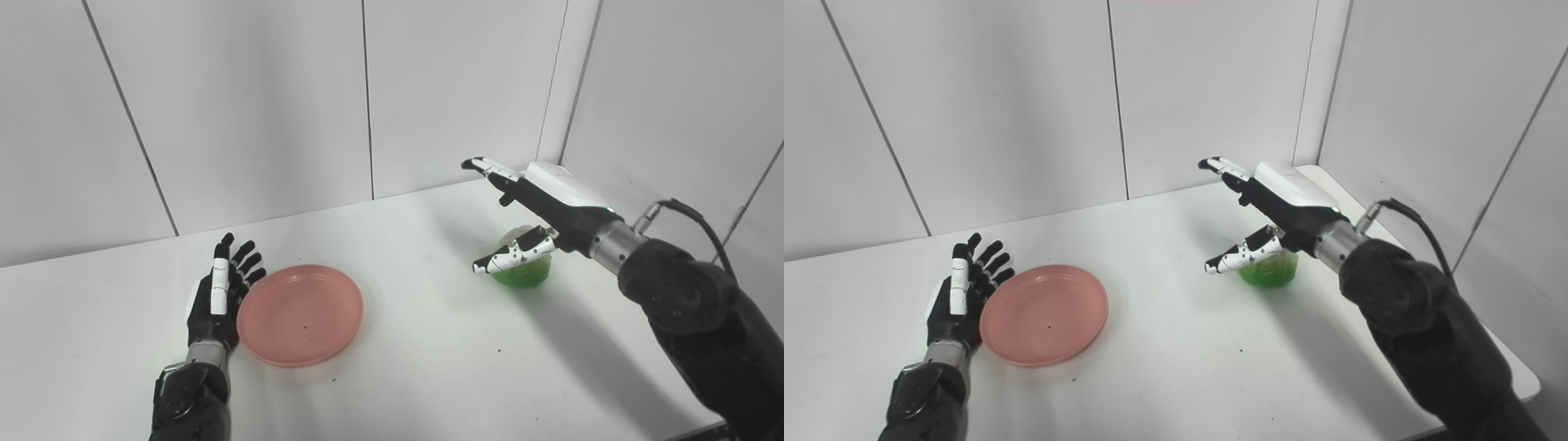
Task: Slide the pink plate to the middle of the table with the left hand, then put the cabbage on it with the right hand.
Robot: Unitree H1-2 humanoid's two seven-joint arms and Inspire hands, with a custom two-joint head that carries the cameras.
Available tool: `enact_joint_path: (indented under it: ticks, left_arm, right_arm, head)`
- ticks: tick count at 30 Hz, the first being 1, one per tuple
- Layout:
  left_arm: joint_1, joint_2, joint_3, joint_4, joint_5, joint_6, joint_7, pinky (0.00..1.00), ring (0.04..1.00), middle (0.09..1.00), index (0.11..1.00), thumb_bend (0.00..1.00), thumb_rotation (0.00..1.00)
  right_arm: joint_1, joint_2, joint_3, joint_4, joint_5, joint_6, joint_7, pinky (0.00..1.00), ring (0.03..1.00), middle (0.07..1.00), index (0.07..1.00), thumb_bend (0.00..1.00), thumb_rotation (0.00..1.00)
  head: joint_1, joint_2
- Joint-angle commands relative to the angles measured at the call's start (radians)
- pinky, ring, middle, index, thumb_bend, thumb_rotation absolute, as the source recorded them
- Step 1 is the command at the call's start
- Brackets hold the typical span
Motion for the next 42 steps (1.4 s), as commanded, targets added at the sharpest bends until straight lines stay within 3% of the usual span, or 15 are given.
enact_joint_path:
  ticks: [1, 4, 6, 7, 9, 13, 19, 23, 29, 42]
  left_arm:
    - [-0.01, 0.009, -0.003, -0.001, -0.006, -0.01, -0.016, 0.84, 0.881, 0.904, 1.0, 1.0, 0.91]
    - [0.0, 0.01, -0.004, -0.013, -0.005, -0.001, -0.018, 0.84, 0.88, 0.907, 1.0, 1.0, 0.9]
    - [0.006, 0.012, -0.005, -0.024, -0.003, 0.006, -0.018, 0.85, 0.882, 0.91, 1.0, 1.0, 0.91]
    - [0.008, 0.013, -0.006, -0.029, -0.001, 0.009, -0.017, 0.86, 0.883, 0.907, 1.0, 1.0, 0.91]
    - [0.01, 0.014, -0.007, -0.035, 0.002, 0.011, -0.012, 0.86, 0.883, 0.902, 1.0, 1.0, 0.9]
    - [0.012, 0.014, -0.006, -0.045, 0.002, 0.015, -0.01, 0.83, 0.877, 0.894, 1.0, 1.0, 0.9]
    - [0.011, 0.011, -0.008, -0.045, 0.004, 0.017, -0.008, 0.85, 0.88, 0.895, 1.0, 1.0, 0.91]
    - [0.01, 0.01, -0.006, -0.037, -0.002, 0.015, -0.013, 0.85, 0.878, 0.893, 1.0, 1.0, 0.91]
    - [0.012, 0.008, -0.004, -0.035, -0.004, 0.027, -0.013, 0.86, 0.874, 0.886, 1.0, 1.0, 0.91]
    - [0.007, 0.024, -0.001, -0.033, -0.007, 0.021, -0.031, 0.83, 0.887, 0.91, 1.0, 1.0, 0.9]
  right_arm:
    - [-0.071, -0.059, 0.023, 0.016, -0.043, -0.013, 0.019, 0.69, 0.909, 0.942, 0.92, 1.0, 0.26]
    - [-0.098, -0.094, 0.083, 0.059, -0.112, -0.085, 0.016, 0.68, 0.89, 0.923, 0.898, 1.0, 0.28]
    - [-0.123, -0.113, 0.124, 0.081, -0.157, -0.092, 0.04, 0.68, 0.884, 0.918, 0.891, 1.0, 0.29]
    - [-0.135, -0.12, 0.14, 0.09, -0.177, -0.089, 0.057, 0.77, 0.915, 0.937, 0.907, 1.0, 0.34]
    - [-0.165, -0.133, 0.17, 0.124, -0.198, -0.091, 0.096, 0.85, 0.947, 0.96, 0.933, 1.0, 0.39]
    - [-0.216, -0.144, 0.201, 0.186, -0.221, -0.089, 0.156, 0.91, 0.972, 0.983, 0.954, 1.0, 0.37]
    - [-0.27, -0.148, 0.225, 0.258, -0.263, -0.095, 0.199, 0.94, 0.982, 0.997, 0.965, 1.0, 0.29]
    - [-0.271, -0.132, 0.228, 0.305, -0.301, -0.145, 0.14, 0.99, 0.998, 1.0, 0.967, 1.0, 0.28]
    - [-0.276, -0.124, 0.237, 0.361, -0.349, -0.183, 0.113, 1.0, 1.0, 1.0, 0.971, 1.0, 0.28]
    - [-0.318, -0.115, 0.252, 0.463, -0.355, -0.165, 0.2, 0.94, 1.0, 1.0, 0.946, 1.0, 0.28]
  head:
    - [0.0, 0.001]
    - [0.006, -0.012]
    - [0.003, -0.011]
    - [0.003, -0.011]
    - [0.003, -0.011]
    - [0.006, -0.009]
    - [-0.002, -0.005]
    - [-0.003, -0.006]
    - [-0.001, -0.004]
    - [-0.008, 0.004]
